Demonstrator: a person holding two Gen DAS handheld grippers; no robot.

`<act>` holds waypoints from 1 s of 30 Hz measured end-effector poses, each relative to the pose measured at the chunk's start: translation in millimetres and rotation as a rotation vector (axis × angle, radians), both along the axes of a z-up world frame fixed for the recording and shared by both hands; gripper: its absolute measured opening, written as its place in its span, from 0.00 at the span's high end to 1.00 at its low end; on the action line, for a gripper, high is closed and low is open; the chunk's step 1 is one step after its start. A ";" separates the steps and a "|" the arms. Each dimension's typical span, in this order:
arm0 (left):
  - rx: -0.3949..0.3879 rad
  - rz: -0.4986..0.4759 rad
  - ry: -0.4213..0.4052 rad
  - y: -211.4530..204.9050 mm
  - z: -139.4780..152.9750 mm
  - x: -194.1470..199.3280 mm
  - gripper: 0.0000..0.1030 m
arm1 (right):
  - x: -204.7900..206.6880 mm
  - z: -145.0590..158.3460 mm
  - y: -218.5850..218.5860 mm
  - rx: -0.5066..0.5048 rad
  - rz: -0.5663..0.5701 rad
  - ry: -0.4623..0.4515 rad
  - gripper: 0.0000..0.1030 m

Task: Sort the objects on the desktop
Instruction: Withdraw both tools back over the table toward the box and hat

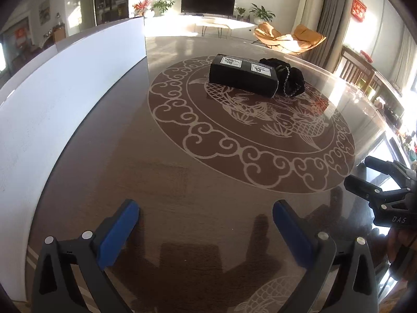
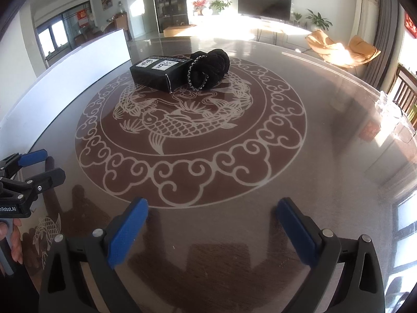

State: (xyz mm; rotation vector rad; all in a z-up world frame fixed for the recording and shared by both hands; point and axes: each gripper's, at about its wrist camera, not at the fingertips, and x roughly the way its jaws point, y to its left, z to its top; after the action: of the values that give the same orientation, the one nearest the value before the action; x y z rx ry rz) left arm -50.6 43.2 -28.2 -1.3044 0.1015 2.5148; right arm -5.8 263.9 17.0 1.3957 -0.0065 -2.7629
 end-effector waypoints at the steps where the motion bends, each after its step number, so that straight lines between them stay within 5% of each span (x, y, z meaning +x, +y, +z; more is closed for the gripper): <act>1: 0.004 0.001 0.001 -1.2 0.4 0.3 0.00 | -0.1 -0.4 -0.8 0.005 0.000 -0.002 0.03; 30: -0.078 -0.010 0.002 3.5 -1.0 2.1 0.00 | -1.6 -3.8 -3.8 0.033 -0.002 -0.016 0.00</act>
State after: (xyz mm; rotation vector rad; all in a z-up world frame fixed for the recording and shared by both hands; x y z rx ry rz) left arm -48.4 46.7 -29.2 -1.3279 0.2082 2.5271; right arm -7.4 260.0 13.2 1.4262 0.0372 -2.7659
